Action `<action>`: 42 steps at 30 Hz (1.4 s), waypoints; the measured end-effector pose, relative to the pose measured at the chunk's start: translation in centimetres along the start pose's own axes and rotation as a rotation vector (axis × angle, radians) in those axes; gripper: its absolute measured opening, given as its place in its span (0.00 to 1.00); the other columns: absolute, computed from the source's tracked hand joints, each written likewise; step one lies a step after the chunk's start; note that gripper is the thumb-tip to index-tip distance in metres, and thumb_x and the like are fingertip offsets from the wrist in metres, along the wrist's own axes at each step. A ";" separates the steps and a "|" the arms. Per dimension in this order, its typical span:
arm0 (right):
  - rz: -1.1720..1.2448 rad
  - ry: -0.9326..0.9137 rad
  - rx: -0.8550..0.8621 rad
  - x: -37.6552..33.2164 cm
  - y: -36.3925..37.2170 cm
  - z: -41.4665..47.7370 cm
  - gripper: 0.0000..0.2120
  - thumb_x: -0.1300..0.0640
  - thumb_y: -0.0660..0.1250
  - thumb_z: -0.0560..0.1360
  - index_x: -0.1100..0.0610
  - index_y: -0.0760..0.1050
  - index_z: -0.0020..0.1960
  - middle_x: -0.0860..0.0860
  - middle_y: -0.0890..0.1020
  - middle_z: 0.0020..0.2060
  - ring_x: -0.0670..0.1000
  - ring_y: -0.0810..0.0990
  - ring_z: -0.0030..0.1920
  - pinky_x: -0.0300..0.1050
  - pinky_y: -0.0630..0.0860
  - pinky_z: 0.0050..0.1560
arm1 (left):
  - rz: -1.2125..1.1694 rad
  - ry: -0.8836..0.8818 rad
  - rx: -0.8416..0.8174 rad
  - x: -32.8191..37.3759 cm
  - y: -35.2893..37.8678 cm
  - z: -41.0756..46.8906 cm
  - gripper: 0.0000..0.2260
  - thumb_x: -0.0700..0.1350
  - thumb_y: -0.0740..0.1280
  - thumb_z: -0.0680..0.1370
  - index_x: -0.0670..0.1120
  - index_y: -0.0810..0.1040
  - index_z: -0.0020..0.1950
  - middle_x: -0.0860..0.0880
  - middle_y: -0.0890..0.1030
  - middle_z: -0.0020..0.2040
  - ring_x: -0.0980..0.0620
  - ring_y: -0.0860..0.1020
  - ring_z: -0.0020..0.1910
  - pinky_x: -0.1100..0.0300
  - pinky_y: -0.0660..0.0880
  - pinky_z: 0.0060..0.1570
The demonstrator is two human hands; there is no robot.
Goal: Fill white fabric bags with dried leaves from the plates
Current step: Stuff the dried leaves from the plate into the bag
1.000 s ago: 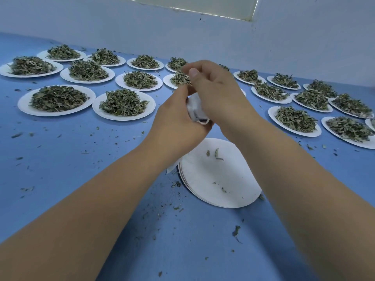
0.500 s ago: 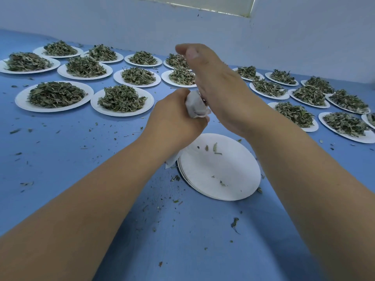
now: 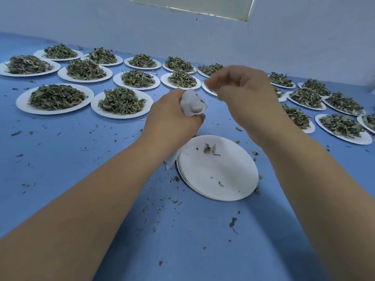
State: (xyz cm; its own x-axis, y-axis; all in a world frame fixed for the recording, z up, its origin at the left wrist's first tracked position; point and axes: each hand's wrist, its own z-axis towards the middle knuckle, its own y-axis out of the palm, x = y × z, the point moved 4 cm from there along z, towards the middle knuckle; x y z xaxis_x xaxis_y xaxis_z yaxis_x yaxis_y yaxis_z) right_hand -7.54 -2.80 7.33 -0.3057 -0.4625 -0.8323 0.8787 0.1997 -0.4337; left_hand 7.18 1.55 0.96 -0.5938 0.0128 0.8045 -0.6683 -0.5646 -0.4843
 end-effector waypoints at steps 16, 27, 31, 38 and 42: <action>-0.683 -0.127 -0.440 5.2 2.2 -3.3 0.13 0.62 0.69 0.77 0.46 0.87 0.47 0.32 0.77 0.35 0.35 0.76 0.41 0.31 0.74 0.48 | -0.217 0.017 -0.134 0.3 -1.0 0.3 0.16 0.49 0.77 0.71 0.63 0.73 0.49 0.65 0.79 0.44 0.71 0.76 0.37 0.71 0.75 0.34; -0.677 -0.149 -0.355 4.0 3.3 2.3 0.10 0.61 0.68 0.78 0.50 0.87 0.49 0.37 0.81 0.36 0.37 0.78 0.37 0.27 0.72 0.40 | -0.178 -0.121 -0.037 -1.1 -3.0 1.5 0.13 0.44 0.70 0.69 0.49 0.80 0.53 0.48 0.83 0.47 0.51 0.79 0.41 0.52 0.79 0.43; -0.810 0.062 -0.584 4.5 5.0 3.8 0.09 0.46 0.73 0.76 0.51 0.87 0.46 0.49 0.87 0.43 0.48 0.82 0.44 0.43 0.78 0.43 | -0.156 -0.127 -0.032 -1.4 -3.1 1.6 0.14 0.43 0.69 0.70 0.44 0.79 0.55 0.44 0.82 0.47 0.51 0.76 0.40 0.54 0.74 0.42; -0.986 0.051 -0.638 2.9 7.0 3.2 0.25 0.39 0.78 0.68 0.58 0.85 0.52 0.52 0.87 0.44 0.52 0.84 0.46 0.47 0.80 0.45 | -0.136 -0.085 -0.027 -1.0 -3.0 1.5 0.13 0.42 0.69 0.70 0.45 0.79 0.54 0.44 0.82 0.50 0.51 0.76 0.41 0.54 0.75 0.41; -0.969 0.060 -0.646 2.4 7.5 3.1 0.09 0.57 0.77 0.71 0.56 0.87 0.52 0.52 0.87 0.42 0.52 0.85 0.49 0.46 0.81 0.53 | -0.100 -0.065 -0.013 -0.8 -3.1 1.5 0.13 0.42 0.69 0.71 0.44 0.79 0.55 0.45 0.82 0.50 0.48 0.78 0.43 0.52 0.76 0.41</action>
State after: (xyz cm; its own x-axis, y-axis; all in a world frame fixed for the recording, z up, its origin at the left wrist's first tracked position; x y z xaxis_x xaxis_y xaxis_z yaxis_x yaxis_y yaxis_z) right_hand -0.57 -5.05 3.17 -0.7789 -0.6240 -0.0635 -0.0773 0.1959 -0.9776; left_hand 10.44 2.04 2.34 -0.4943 0.0149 0.8692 -0.7286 -0.5524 -0.4049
